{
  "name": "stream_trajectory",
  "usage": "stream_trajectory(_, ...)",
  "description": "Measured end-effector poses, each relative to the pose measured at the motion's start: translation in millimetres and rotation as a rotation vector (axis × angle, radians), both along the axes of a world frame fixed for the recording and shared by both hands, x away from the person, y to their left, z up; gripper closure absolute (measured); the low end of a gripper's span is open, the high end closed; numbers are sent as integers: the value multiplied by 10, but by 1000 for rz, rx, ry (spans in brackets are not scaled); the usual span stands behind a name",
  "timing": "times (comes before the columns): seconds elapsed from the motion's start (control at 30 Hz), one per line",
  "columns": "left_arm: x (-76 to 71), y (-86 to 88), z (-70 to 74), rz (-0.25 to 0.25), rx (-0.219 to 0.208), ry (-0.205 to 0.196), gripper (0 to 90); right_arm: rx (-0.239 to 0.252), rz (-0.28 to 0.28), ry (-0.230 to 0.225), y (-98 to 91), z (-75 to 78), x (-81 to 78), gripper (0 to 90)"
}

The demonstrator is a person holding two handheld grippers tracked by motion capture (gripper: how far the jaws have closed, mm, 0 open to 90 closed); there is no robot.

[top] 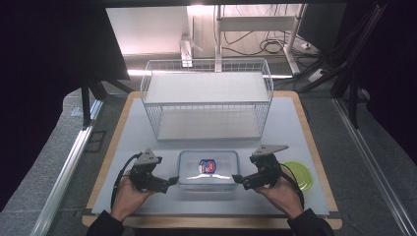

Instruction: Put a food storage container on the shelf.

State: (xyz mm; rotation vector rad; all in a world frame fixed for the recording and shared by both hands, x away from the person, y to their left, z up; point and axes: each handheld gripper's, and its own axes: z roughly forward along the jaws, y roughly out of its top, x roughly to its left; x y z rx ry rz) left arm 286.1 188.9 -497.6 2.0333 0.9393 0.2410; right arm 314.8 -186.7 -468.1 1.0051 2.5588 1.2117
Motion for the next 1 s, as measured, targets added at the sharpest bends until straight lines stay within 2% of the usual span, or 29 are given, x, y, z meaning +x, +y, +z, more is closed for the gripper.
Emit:
stream_trajectory(0.03, 0, 0, 0, 0, 0, 0, 21, 0, 0, 0, 0, 0, 0, 23)
stream_trajectory(0.1, 87, -52, -43, -23, -13, 42, 21, 4, 18, 41, 59, -47, 51, 23)
stream_trajectory(0.13, 87, -52, -43, -23, -13, 42, 21, 4, 18, 41, 59, -47, 51, 23)
stream_trajectory(0.17, 142, -86, -76, -50, -31, 68, 15, 4, 18, 72, 101, -91, 90, 25)
stream_trajectory(0.2, 142, -86, -76, -50, -31, 68, 16, 4, 18, 72, 101, -91, 90, 25)
stream_trajectory(0.23, 192, -115, -97, -75, -54, 92, 12, 4, 15, 98, 135, -133, 130, 24)
stream_trajectory(0.27, 192, -115, -97, -75, -54, 92, 7, 4, 15, 98, 135, -133, 130, 24)
stream_trajectory(0.3, 250, -135, -128, -101, -82, 130, 0, 13, 16, 130, 162, -174, 175, 24)
stream_trajectory(0.33, 250, -135, -128, -101, -82, 130, 0, 13, 16, 130, 162, -174, 175, 24)
stream_trajectory(0.37, 281, -141, -149, -113, -102, 150, 0, 19, 18, 150, 175, -195, 197, 21)
stream_trajectory(0.4, 307, -148, -171, -128, -121, 166, 0, 35, 18, 177, 189, -213, 216, 22)
stream_trajectory(0.43, 357, -177, -213, -162, -153, 204, 0, 57, 25, 214, 219, -246, 247, 15)
stream_trajectory(0.47, 357, -177, -213, -162, -153, 204, 0, 57, 25, 214, 219, -246, 247, 15)
stream_trajectory(0.5, 371, -198, -227, -180, -163, 220, 0, 65, 30, 233, 232, -259, 262, 15)
stream_trajectory(0.53, 378, -209, -230, -173, -166, 226, 0, 69, 24, 259, 247, -279, 284, 1)
stream_trajectory(0.57, 383, -210, -233, -172, -170, 228, 0, 69, 24, 259, 247, -279, 284, 1)
stream_trajectory(0.63, 366, -211, -231, -174, -166, 229, 0, 80, 20, 290, 236, -290, 298, 11)
stream_trajectory(0.7, 306, -238, -199, -159, -142, 243, 0, 80, 15, 307, 220, -281, 276, 42)
stream_trajectory(0.77, 287, -239, -188, -156, -134, 243, 5, 75, 13, 303, 217, -266, 258, 58)
stream_trajectory(0.87, 223, -238, -156, -147, -116, 244, 49, 62, 5, 283, 178, -200, 179, 150)
stream_trajectory(0.9, 197, -236, -144, -147, -109, 241, 49, 62, 5, 283, 178, -200, 179, 150)
stream_trajectory(0.93, 132, -227, -129, -138, -114, 238, 83, 63, 13, 282, 150, -184, 143, 186)
stream_trajectory(1.0, 100, -214, -124, -134, -115, 229, 132, 58, 17, 279, 139, -173, 118, 202)
